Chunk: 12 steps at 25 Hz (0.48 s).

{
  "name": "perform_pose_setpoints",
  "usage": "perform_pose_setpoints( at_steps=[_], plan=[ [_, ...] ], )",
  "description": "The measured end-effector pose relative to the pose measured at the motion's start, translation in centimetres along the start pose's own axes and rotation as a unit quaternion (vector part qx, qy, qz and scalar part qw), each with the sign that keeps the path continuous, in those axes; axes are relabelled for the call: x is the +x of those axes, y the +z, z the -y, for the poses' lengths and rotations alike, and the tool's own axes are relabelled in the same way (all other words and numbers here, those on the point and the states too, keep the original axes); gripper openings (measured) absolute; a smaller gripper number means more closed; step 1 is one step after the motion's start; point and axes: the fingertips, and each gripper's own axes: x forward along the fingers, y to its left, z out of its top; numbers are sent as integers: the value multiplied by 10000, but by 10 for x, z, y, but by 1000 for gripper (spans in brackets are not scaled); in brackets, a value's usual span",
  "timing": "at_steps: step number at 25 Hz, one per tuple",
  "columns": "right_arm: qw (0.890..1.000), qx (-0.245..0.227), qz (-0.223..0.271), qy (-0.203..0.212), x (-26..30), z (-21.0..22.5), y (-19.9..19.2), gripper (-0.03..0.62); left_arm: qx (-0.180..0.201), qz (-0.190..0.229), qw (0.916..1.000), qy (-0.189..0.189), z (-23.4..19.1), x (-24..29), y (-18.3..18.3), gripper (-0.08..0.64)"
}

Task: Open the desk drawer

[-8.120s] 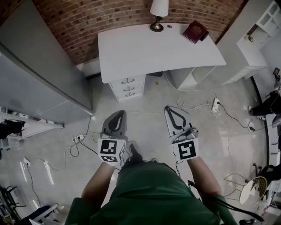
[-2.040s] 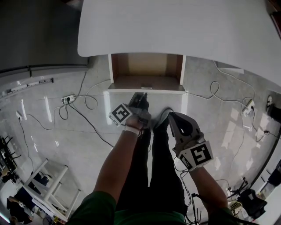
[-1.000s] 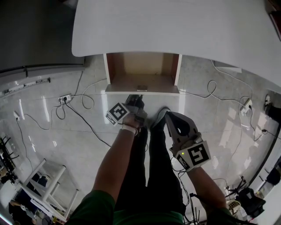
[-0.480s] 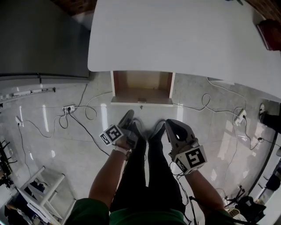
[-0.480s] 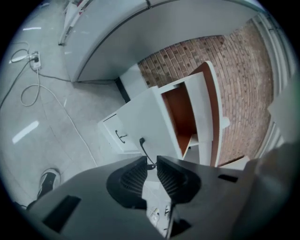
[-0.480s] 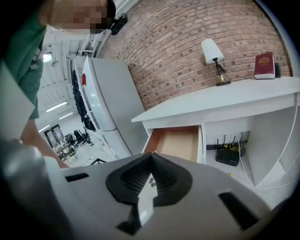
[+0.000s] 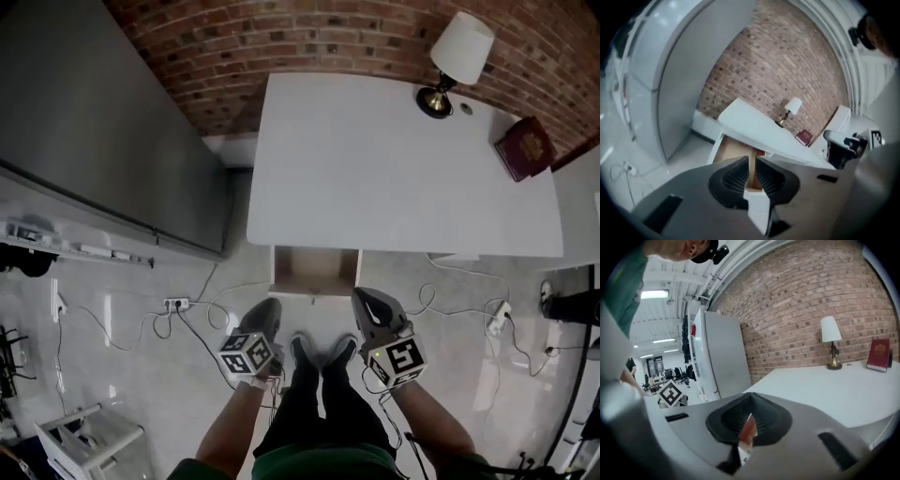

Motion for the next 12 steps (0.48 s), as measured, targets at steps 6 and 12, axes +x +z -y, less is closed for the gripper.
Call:
perform_pose_setpoints(
  at_steps=[6, 12],
  plan=[
    [9922, -1081, 616, -121, -27, -17, 116, 2, 1908, 787, 9772, -505, 96, -51, 125, 40],
    [9765, -1638, 1385, -210, -54, -30, 213, 2, 3024, 1540, 9388, -594, 164, -92, 209, 38]
  ],
)
